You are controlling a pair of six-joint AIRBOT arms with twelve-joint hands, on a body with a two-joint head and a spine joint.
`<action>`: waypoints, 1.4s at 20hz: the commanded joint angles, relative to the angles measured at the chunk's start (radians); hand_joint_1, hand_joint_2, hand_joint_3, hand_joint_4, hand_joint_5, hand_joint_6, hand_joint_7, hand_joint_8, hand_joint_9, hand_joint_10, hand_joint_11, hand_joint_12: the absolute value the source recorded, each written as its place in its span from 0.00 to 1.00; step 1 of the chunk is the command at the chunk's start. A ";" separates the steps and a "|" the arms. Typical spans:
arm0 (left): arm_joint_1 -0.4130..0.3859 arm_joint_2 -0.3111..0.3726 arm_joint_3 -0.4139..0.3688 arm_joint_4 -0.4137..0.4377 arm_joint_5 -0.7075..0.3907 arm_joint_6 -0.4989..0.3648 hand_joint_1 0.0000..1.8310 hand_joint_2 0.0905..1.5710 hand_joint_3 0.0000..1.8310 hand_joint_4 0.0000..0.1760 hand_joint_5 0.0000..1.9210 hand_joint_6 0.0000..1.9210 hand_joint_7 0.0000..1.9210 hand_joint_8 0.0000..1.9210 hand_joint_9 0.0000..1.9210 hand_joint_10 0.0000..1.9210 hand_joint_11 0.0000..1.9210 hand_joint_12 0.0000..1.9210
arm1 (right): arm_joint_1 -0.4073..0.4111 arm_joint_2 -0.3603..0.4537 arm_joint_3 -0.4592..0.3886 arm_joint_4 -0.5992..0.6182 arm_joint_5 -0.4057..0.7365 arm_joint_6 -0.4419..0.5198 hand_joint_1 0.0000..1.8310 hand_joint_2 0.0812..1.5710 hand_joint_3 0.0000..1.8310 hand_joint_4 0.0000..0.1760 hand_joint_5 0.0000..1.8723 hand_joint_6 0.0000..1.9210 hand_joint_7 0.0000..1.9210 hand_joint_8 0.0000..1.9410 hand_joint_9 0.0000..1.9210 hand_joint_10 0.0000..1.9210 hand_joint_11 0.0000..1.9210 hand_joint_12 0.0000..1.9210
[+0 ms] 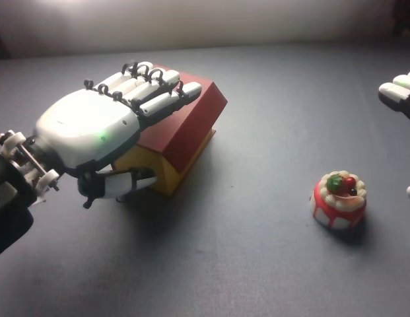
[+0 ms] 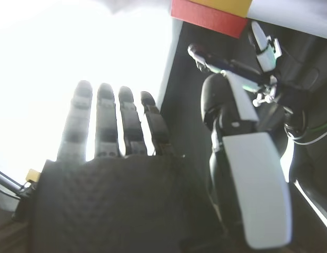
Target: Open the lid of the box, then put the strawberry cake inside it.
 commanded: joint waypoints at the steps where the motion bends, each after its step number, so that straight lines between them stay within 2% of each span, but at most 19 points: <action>1: -0.013 -0.003 0.004 -0.006 -0.114 0.001 0.57 0.69 0.00 0.72 0.00 0.00 0.00 0.00 0.00 0.00 0.00 0.00 | 0.003 0.002 0.005 0.003 0.127 0.007 0.29 0.84 0.00 0.00 0.00 0.00 0.00 0.00 0.00 0.00 0.00 0.00; 5: -0.020 -0.024 0.014 -0.022 -0.120 0.001 0.47 0.74 0.01 0.69 0.00 0.00 0.00 0.00 0.00 0.00 0.00 0.00 | 0.000 0.000 0.006 0.006 0.127 0.009 0.29 0.84 0.00 0.00 0.00 0.00 0.00 0.00 0.00 0.00 0.00 0.00; 6: -0.021 -0.027 0.016 -0.025 -0.123 0.000 0.46 0.74 0.01 0.65 0.00 0.00 0.00 0.00 0.00 0.00 0.00 0.00 | 0.000 0.000 0.006 0.006 0.127 0.009 0.29 0.84 0.00 0.00 0.00 0.00 0.00 0.00 0.00 0.00 0.00 0.00; 8: -0.023 -0.035 0.022 -0.036 -0.131 -0.004 0.47 0.73 0.00 0.66 0.00 0.00 0.00 0.00 0.00 0.00 0.00 0.00 | 0.000 -0.001 0.007 0.006 0.127 0.010 0.29 0.84 0.00 0.00 0.00 0.00 0.00 0.00 0.00 0.00 0.00 0.00; 9: -0.025 -0.039 0.026 -0.039 -0.129 -0.004 0.49 0.73 0.00 0.61 0.00 0.00 0.00 0.00 0.00 0.00 0.00 0.00 | 0.000 -0.002 0.008 0.006 0.127 0.010 0.29 0.84 0.00 0.00 0.00 0.00 0.00 0.00 0.00 0.00 0.00 0.00; 10: -0.028 -0.044 0.031 -0.045 -0.128 -0.005 0.51 0.73 0.00 0.62 0.00 0.00 0.00 0.00 0.00 0.00 0.00 0.00 | 0.000 -0.003 0.008 0.006 0.127 0.011 0.29 0.84 0.00 0.00 0.00 0.00 0.00 0.00 0.00 0.00 0.00 0.00; 12: -0.031 -0.053 0.039 -0.052 -0.125 -0.005 0.51 0.75 0.01 0.58 0.00 0.00 0.00 0.00 0.00 0.00 0.00 0.00 | -0.002 -0.004 0.009 0.006 0.127 0.012 0.27 0.84 0.00 0.00 0.00 0.00 0.00 0.00 0.00 0.00 0.00 0.00; 14: -0.039 -0.061 0.049 -0.061 -0.117 -0.005 0.52 0.75 0.01 0.59 0.00 0.00 0.00 0.00 0.00 0.00 0.00 0.00 | -0.003 -0.004 0.009 0.006 0.127 0.014 0.26 0.85 0.00 0.00 0.00 0.00 0.00 0.00 0.00 0.00 0.00 0.00; 15: -0.042 -0.064 0.053 -0.064 -0.117 -0.005 0.49 0.76 0.01 0.65 0.00 0.00 0.00 0.00 0.00 0.00 0.00 0.00 | -0.003 -0.005 0.009 0.006 0.127 0.014 0.26 0.84 0.00 0.00 0.00 0.00 0.00 0.00 0.00 0.00 0.00 0.00; 16: -0.045 -0.067 0.056 -0.069 -0.118 -0.005 0.47 0.76 0.01 0.64 0.00 0.00 0.00 0.00 0.00 0.00 0.00 0.00 | -0.004 -0.005 0.010 0.006 0.127 0.014 0.25 0.84 0.00 0.00 0.00 0.00 0.00 0.00 0.00 0.00 0.00 0.00; 17: -0.048 -0.067 0.058 -0.072 -0.119 -0.005 0.44 0.78 0.01 0.69 0.00 0.00 0.00 0.00 0.00 0.00 0.00 0.00 | -0.004 -0.006 0.010 0.007 0.127 0.014 0.25 0.84 0.00 0.00 0.00 0.00 0.00 0.00 0.00 0.00 0.00 0.00; 19: -0.051 -0.067 0.058 -0.077 -0.128 -0.005 0.37 0.80 0.02 0.60 0.00 0.00 0.00 0.00 0.00 0.00 0.00 0.00 | -0.004 -0.006 0.010 0.007 0.127 0.015 0.27 0.85 0.00 0.00 0.00 0.00 0.00 0.00 0.00 0.00 0.00 0.00; 21: -0.051 -0.064 0.058 -0.083 -0.147 -0.005 0.35 0.80 0.01 0.61 0.00 0.00 0.00 0.00 0.00 0.00 0.00 0.00 | -0.005 -0.007 0.010 0.007 0.127 0.015 0.29 0.84 0.00 0.00 0.00 0.00 0.00 0.00 0.00 0.00 0.00 0.00; 23: -0.049 -0.058 0.052 -0.090 -0.172 -0.005 0.33 0.81 0.01 0.50 0.00 0.00 0.00 0.00 0.00 0.00 0.00 0.00 | -0.006 -0.007 0.010 0.008 0.127 0.017 0.28 0.85 0.00 0.00 0.00 0.00 0.00 0.00 0.00 0.00 0.00 0.00; 24: -0.047 -0.055 0.049 -0.093 -0.185 -0.005 0.32 0.82 0.01 0.58 0.00 0.00 0.00 0.00 0.00 0.00 0.00 0.00 | -0.007 -0.007 0.010 0.008 0.127 0.017 0.28 0.84 0.00 0.00 0.00 0.00 0.00 0.00 0.00 0.00 0.00 0.00; 25: -0.045 -0.051 0.046 -0.097 -0.199 -0.005 0.28 0.83 0.01 0.56 0.00 0.00 0.00 0.00 0.00 0.00 0.00 0.00 | -0.007 -0.008 0.010 0.009 0.127 0.017 0.28 0.85 0.00 0.00 0.00 0.00 0.00 0.00 0.00 0.00 0.00 0.00; 26: -0.045 -0.049 0.045 -0.102 -0.207 -0.005 0.32 0.83 0.01 0.65 0.00 0.00 0.00 0.00 0.00 0.00 0.00 0.00 | -0.008 -0.008 0.010 0.010 0.127 0.017 0.29 0.85 0.00 0.00 0.00 0.00 0.00 0.00 0.00 0.00 0.00 0.00; 27: -0.045 -0.046 0.044 -0.106 -0.219 -0.005 0.34 0.82 0.00 0.65 0.00 0.00 0.00 0.00 0.00 0.00 0.00 0.00 | -0.008 -0.008 0.010 0.010 0.127 0.017 0.29 0.85 0.00 0.00 0.00 0.00 0.00 0.00 0.00 0.00 0.00 0.00; 28: -0.045 -0.043 0.043 -0.109 -0.233 -0.005 0.32 0.84 0.01 0.70 0.00 0.00 0.00 0.00 0.00 0.00 0.00 0.00 | -0.008 -0.008 0.010 0.010 0.127 0.017 0.28 0.85 0.00 0.00 0.00 0.00 0.00 0.00 0.00 0.00 0.00 0.00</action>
